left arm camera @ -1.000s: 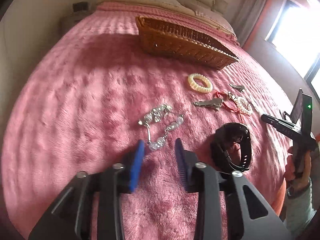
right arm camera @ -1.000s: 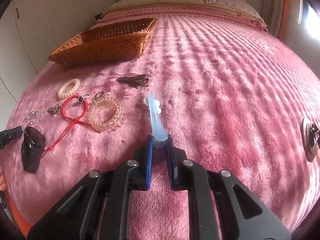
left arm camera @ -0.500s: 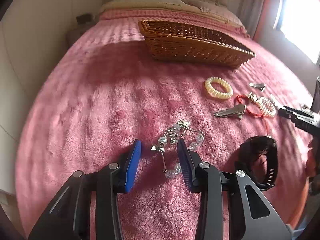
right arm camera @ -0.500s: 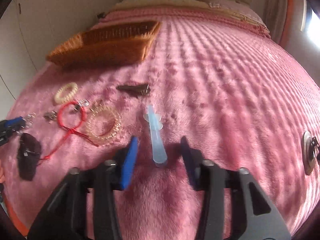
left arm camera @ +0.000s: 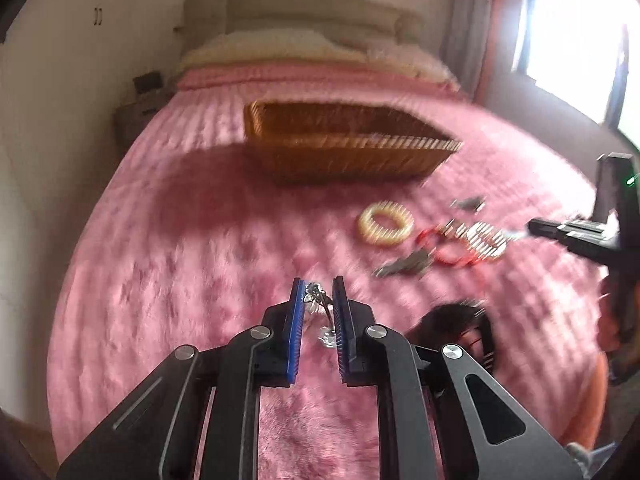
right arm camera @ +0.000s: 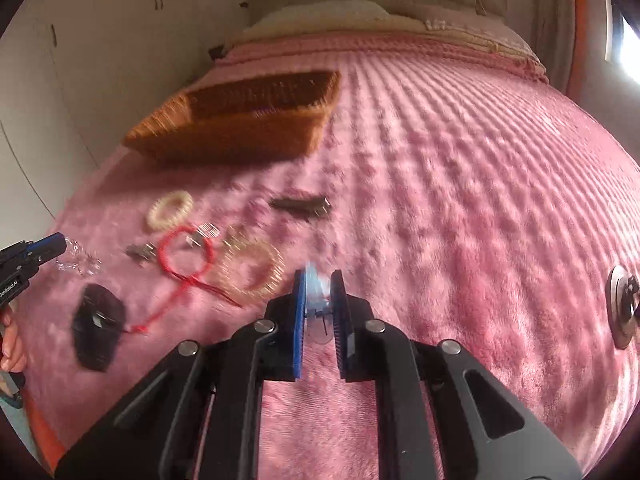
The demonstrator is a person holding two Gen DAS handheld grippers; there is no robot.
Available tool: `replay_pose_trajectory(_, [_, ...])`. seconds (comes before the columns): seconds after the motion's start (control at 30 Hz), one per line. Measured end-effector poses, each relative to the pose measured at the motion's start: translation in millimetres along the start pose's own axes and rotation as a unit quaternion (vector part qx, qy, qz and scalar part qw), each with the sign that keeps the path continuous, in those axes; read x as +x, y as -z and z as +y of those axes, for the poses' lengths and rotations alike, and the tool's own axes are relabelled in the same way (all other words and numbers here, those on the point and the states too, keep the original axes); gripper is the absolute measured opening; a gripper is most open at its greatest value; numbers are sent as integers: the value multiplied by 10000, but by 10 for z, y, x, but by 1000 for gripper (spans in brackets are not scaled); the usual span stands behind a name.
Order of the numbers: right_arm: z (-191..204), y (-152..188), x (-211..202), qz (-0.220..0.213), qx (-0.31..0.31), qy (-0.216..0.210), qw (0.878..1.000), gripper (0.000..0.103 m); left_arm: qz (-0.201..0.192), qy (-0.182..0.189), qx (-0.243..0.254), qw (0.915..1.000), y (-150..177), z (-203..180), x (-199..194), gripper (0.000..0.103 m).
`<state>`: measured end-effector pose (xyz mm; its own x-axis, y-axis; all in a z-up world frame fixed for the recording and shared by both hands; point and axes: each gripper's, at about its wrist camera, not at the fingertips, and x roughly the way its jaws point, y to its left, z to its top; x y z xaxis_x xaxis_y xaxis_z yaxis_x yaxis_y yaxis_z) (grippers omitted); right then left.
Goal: Organize jewelry
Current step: 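Grasp the silver crystal chain bracelet with the left tool while the right tool regrips the blue clip, then carry both items over the basket and open both tools to release them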
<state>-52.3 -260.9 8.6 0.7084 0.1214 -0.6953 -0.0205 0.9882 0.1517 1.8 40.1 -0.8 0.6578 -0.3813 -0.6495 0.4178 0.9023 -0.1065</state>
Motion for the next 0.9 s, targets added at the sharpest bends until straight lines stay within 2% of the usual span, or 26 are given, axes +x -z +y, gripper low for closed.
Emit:
replay_pose_trajectory(0.1, [79, -110, -99, -160, -67, -94, 9998, 11, -229, 300, -65, 9993, -138, 13, -120, 12])
replay_pose_trajectory(0.27, [191, -365, -176, -355, -94, -398, 9985, 11, -509, 406, 34, 9979, -394, -62, -225, 12])
replay_pose_trajectory(0.5, [283, -931, -122, -714, -56, -539, 9960, 11, -965, 525, 189, 9938, -1008, -214, -167, 12])
replay_pose_trajectory(0.63, [334, -1348, 121, -783, 26, -601, 9951, 11, -1106, 582, 140, 9921, -1432, -245, 130, 12])
replay_pose_trajectory(0.73, [376, -1616, 464, -676, 119, -645, 9956, 11, -1084, 607, 54, 9922, -1647, -238, 460, 12])
replay_pose_trajectory(0.9, [420, -1869, 1120, -274, 279, -632, 9972, 11, -745, 658, -217, 9948, -1836, -121, 1165, 12])
